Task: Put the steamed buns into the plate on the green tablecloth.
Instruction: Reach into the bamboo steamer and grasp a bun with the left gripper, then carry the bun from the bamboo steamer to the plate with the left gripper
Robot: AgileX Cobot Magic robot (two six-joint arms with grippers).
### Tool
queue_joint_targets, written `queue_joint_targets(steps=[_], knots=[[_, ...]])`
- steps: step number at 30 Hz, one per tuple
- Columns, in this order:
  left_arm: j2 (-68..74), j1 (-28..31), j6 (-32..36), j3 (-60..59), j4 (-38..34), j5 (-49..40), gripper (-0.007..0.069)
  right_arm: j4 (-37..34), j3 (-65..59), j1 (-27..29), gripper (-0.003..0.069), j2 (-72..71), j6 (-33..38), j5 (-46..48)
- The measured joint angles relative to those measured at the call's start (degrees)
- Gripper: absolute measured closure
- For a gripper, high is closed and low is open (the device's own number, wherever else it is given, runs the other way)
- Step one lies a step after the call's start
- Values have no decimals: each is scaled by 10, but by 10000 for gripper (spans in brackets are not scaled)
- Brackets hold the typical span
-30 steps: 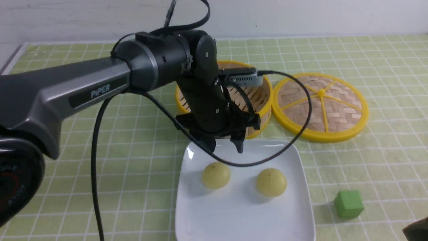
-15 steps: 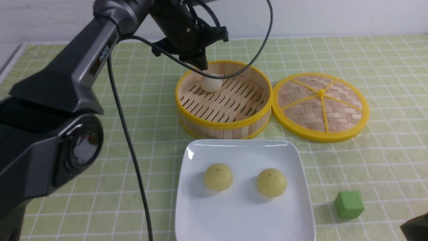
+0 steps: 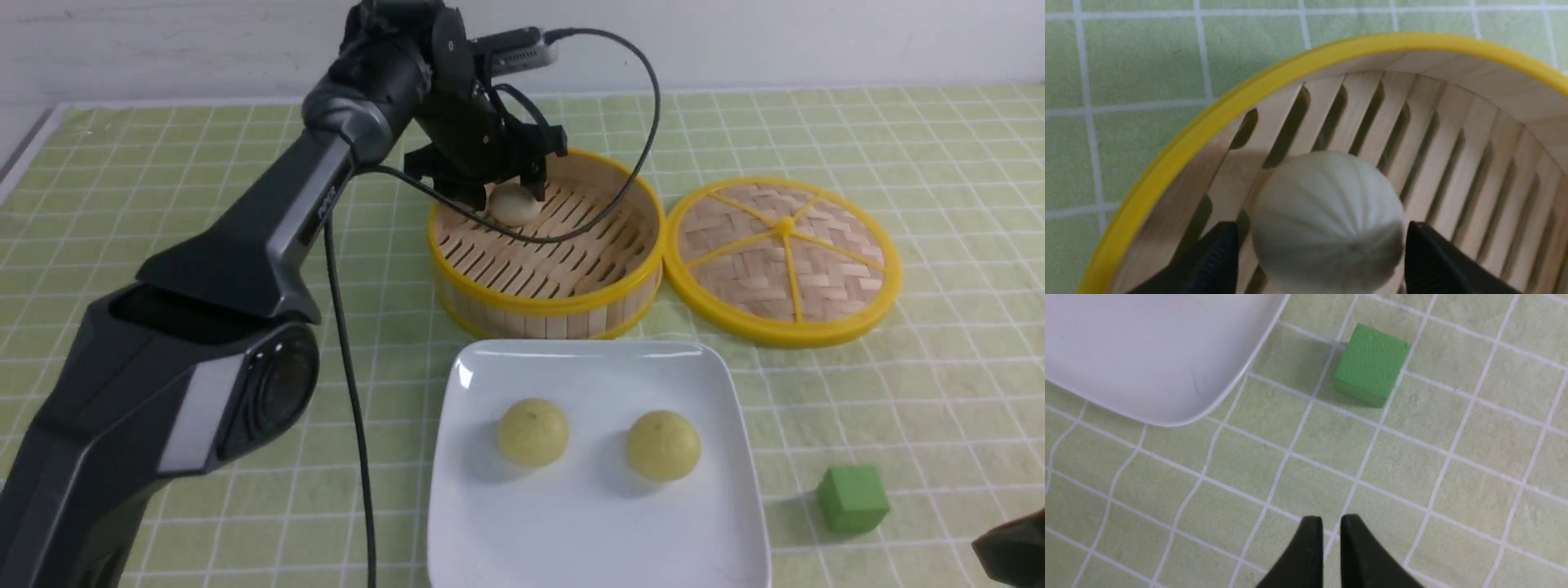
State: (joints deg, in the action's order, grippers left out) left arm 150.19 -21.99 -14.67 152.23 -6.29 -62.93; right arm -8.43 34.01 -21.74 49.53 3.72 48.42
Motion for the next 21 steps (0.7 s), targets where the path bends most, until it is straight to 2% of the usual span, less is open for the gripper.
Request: queue_joint_targets(steps=[2,5,7,8,9,11,14,21], knots=[[5,0,15,0,8,-1,106,0,0,0,568,0,0,0],[9,0,40,0,8,-1,190,0,0,0,564,0,-2,0],[12,0,58,2,2,-7,340,0,0,0,560,0,-3,0],[12,0,58,2,1,-9,340,0,0,0,560,0,-3,0],[12,0,60,6,0,-20,468,0,0,0,558,0,-5,0],[8,0,60,13,0,-40,563,0,0,0,557,0,-6,0],[-2,0,60,24,6,-63,593,0,0,0,552,0,-6,1],[-119,2,60,30,-12,-80,594,0,0,0,542,0,-7,3]])
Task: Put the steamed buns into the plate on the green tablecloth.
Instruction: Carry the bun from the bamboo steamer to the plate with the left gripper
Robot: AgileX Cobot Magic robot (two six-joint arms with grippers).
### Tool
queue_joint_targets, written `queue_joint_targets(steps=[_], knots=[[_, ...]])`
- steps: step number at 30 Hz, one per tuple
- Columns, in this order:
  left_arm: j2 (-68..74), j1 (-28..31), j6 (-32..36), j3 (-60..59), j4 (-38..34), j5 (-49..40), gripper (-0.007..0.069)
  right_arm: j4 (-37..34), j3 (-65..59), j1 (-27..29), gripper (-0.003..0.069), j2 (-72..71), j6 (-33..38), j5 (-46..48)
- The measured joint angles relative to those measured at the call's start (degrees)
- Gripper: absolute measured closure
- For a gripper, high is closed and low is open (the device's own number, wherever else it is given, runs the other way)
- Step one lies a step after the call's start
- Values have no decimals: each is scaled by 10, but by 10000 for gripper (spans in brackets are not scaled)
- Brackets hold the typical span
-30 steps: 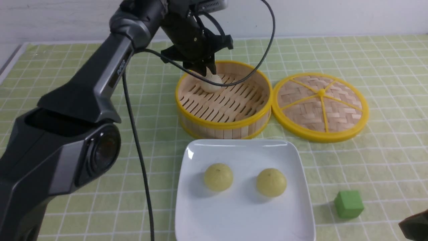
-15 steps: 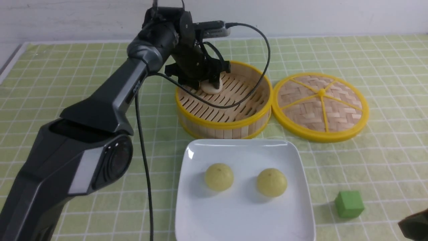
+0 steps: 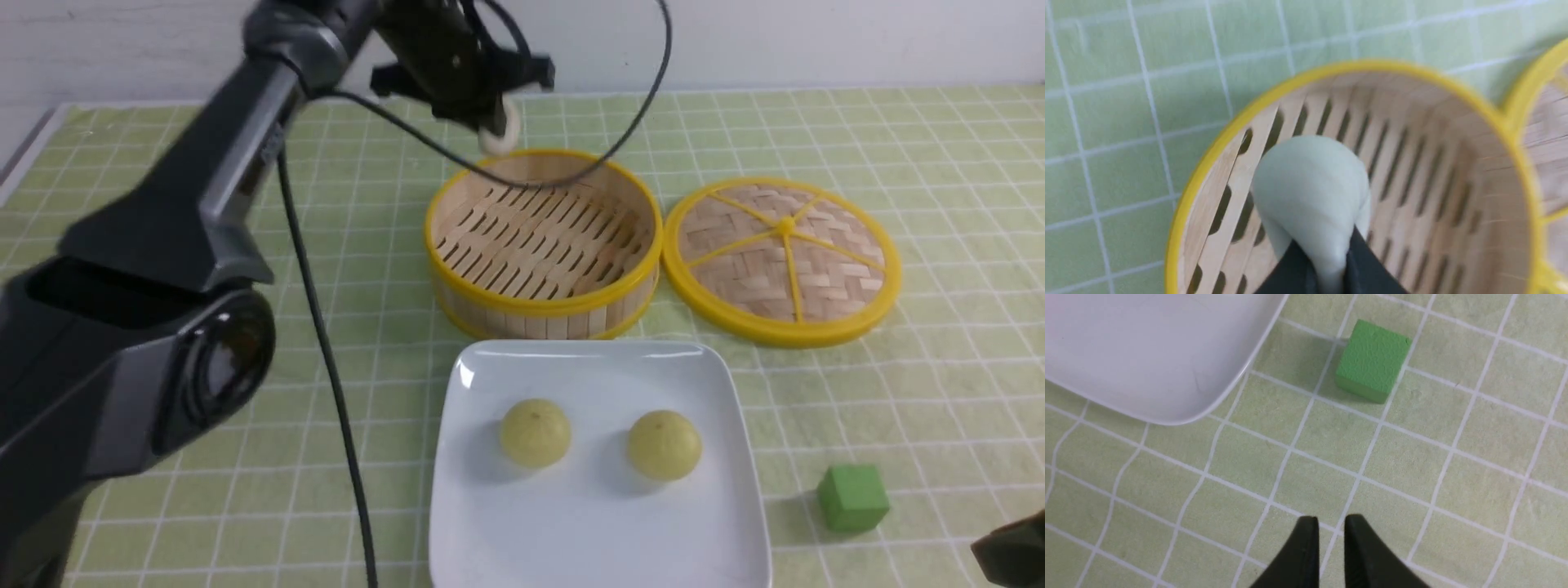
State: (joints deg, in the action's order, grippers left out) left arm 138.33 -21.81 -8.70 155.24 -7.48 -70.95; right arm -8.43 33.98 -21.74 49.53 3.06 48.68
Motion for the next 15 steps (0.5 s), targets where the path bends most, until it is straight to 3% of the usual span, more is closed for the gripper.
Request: queue_joint_targets(steps=[6,11,15], knots=[[-176,-3,1,-82,-43,0,594,0,0,0,535,0,0,3],[-298,-14,6,-289,-40,0,592,0,0,0,531,0,0,4],[-415,-57,12,-530,-37,0,592,-3,0,0,525,0,0,4]])
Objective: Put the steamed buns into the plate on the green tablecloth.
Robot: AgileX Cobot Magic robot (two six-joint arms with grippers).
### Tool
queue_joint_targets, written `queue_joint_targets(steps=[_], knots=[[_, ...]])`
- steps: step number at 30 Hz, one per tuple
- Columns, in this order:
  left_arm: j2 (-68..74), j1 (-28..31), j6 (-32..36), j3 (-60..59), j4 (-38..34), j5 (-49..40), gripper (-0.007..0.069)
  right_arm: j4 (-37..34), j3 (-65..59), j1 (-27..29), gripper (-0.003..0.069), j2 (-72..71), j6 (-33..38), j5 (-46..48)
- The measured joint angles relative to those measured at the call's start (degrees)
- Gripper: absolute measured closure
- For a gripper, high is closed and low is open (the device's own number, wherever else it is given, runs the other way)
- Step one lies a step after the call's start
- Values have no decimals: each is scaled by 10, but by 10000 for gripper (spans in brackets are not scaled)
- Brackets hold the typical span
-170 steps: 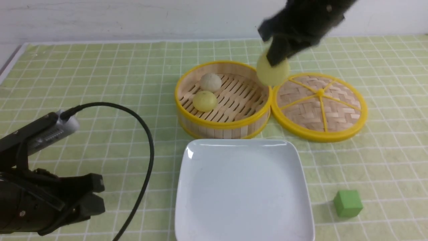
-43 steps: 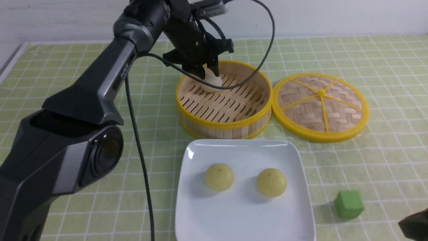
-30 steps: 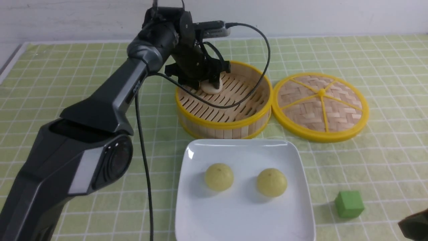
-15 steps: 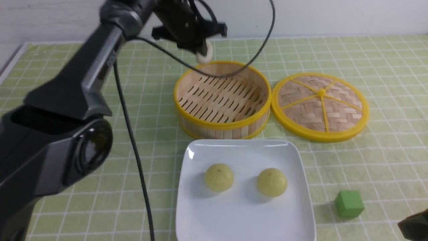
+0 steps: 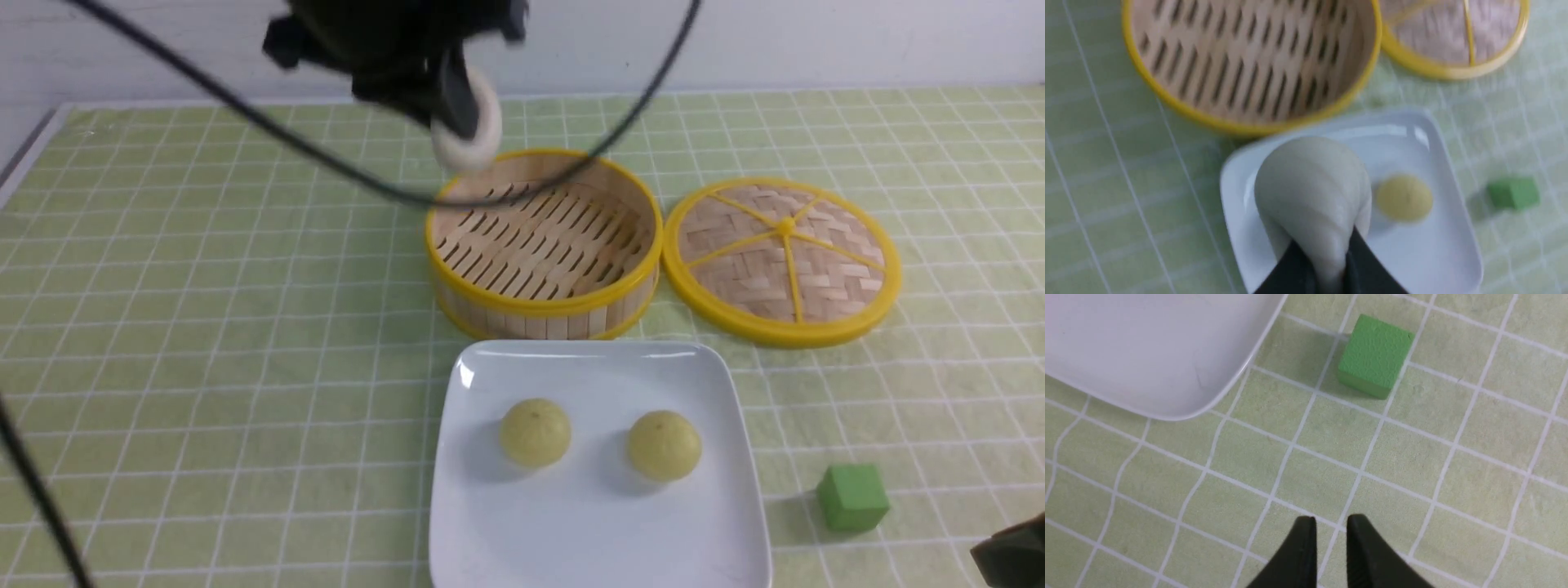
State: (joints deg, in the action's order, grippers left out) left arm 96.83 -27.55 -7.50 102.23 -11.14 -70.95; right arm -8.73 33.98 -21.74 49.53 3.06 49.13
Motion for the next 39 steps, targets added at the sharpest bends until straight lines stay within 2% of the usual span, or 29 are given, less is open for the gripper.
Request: queue_joint_targets(steps=[3,5,8,10,13,17,22,23,24,26,27,29,32,39], knots=[[-52,-55,1,-162,0,0,592,-5,0,0,522,0,0,0],[-58,-74,1,-211,-1,11,590,-8,0,0,520,0,0,0],[-52,-139,1,-311,-2,98,587,-13,0,0,515,0,0,1],[-38,-160,1,-332,-2,134,587,-13,0,0,514,0,0,2],[-1,-185,1,-342,-4,185,580,-18,0,0,510,0,0,2],[44,-191,1,-342,-7,214,540,-19,1,0,510,-9,-3,5],[82,-191,1,-342,-4,234,405,-14,5,0,526,-59,-6,14],[84,-191,-5,-341,-1,237,330,-11,6,0,553,-92,-6,26],[84,-191,-11,-336,5,234,288,-10,6,0,574,-113,-6,35],[84,-191,-17,-330,13,230,248,-10,6,0,604,-138,-6,45],[82,-191,-28,-317,29,220,195,-8,6,0,642,-170,-6,57],[77,-191,-46,-291,65,198,121,-2,6,0,672,-220,-6,79],[70,-191,-68,-251,111,159,71,11,6,0,674,-283,-8,115],[67,-191,-90,-194,174,86,64,53,6,0,674,-390,-55,139]])
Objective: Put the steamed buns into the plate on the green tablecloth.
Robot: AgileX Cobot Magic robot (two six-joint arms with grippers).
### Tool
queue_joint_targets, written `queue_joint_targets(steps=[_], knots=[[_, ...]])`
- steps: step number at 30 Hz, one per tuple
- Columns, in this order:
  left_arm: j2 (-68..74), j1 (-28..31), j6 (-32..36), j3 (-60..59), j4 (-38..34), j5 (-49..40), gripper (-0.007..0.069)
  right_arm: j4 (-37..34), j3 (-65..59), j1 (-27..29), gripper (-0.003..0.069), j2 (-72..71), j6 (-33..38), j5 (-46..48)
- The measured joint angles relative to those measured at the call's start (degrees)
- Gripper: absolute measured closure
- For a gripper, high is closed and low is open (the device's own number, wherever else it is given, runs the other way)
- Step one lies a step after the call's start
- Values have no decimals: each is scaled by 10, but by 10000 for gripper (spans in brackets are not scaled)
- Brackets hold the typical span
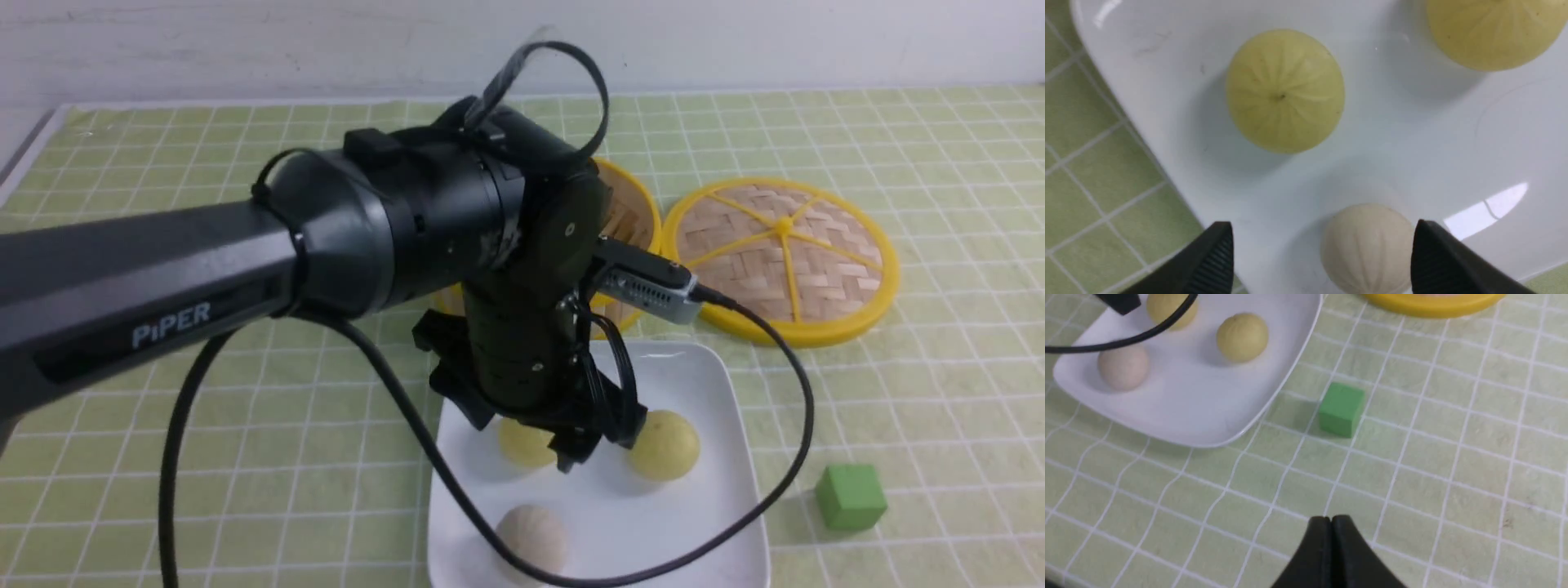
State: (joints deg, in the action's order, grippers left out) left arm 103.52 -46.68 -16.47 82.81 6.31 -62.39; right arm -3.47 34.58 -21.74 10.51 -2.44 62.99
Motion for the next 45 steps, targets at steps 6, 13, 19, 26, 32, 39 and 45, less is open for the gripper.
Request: queue_joint_targets(steps=[6,13,19,26,32,39,45], knots=[[0,0,-1,7,3,-9,202,27,-59,0,671,-95,-13,-140],[0,0,0,7,3,-17,520,26,-171,0,670,-102,-13,-338],[0,0,0,7,3,-20,622,-7,-178,0,670,-102,-13,-357],[0,0,0,7,3,-20,622,-44,-179,0,667,-102,9,-349],[0,0,0,7,3,-19,622,-46,-179,0,666,-102,13,-349],[0,0,0,7,3,-2,614,-46,-179,0,660,-102,13,-349],[0,0,0,7,3,2,608,-46,-180,0,656,-102,13,-350]])
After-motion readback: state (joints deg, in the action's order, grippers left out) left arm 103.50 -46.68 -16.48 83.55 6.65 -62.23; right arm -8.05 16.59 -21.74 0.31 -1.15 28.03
